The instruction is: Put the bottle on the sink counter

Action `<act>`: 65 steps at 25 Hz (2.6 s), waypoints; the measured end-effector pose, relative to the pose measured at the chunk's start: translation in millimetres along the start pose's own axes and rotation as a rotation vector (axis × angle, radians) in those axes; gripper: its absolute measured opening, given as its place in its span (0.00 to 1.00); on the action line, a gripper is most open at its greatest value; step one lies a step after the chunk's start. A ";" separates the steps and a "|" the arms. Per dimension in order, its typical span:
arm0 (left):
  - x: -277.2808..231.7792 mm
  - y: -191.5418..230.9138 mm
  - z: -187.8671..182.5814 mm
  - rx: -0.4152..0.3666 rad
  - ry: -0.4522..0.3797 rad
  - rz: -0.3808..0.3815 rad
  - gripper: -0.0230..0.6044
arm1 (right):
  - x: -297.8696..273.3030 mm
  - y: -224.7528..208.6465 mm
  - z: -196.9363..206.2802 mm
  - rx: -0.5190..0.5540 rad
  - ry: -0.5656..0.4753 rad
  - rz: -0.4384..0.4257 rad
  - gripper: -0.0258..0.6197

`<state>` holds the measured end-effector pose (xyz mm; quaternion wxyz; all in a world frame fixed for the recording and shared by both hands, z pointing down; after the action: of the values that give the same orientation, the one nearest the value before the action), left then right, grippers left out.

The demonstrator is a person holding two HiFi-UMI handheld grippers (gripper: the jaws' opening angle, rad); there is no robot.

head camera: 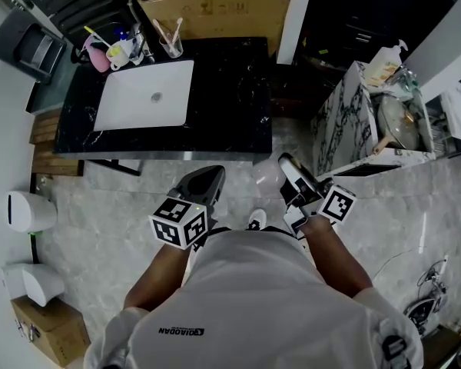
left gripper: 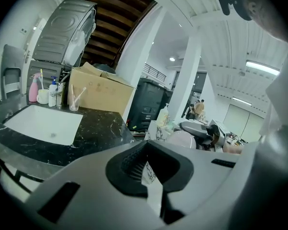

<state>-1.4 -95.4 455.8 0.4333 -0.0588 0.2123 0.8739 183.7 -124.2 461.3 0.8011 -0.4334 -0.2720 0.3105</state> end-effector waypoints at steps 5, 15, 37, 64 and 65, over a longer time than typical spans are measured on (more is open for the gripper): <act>-19.4 3.3 -9.2 -0.009 -0.005 -0.020 0.06 | -10.5 -11.7 -17.2 -0.009 0.012 -0.019 0.28; -29.5 1.2 -9.9 -0.017 0.018 -0.037 0.06 | -13.1 -23.8 -28.8 -0.016 0.015 -0.022 0.28; -77.9 68.7 -64.5 -0.034 -0.029 0.031 0.06 | -91.9 -31.2 -60.6 0.072 -0.031 -0.003 0.28; -104.9 201.2 -84.0 -0.064 0.037 0.050 0.06 | -255.7 -113.3 -90.2 0.987 0.257 0.324 0.28; -106.1 204.1 -83.3 -0.060 0.038 0.052 0.06 | -260.3 -117.9 -93.0 0.977 0.255 0.331 0.28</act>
<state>-102.4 -317.4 476.3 0.4045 -0.0829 0.1959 0.8895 108.6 -414.8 475.4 0.8766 -0.0811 0.0758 0.4683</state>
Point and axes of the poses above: the fingertips, and each gripper's own axes: x backward along the fingers, y to its left, z out of its underside, the point moved 3 cm from there along x, backward along the fingers, and after that the axes turned 6 degrees about -y, right-handed, at the moved point
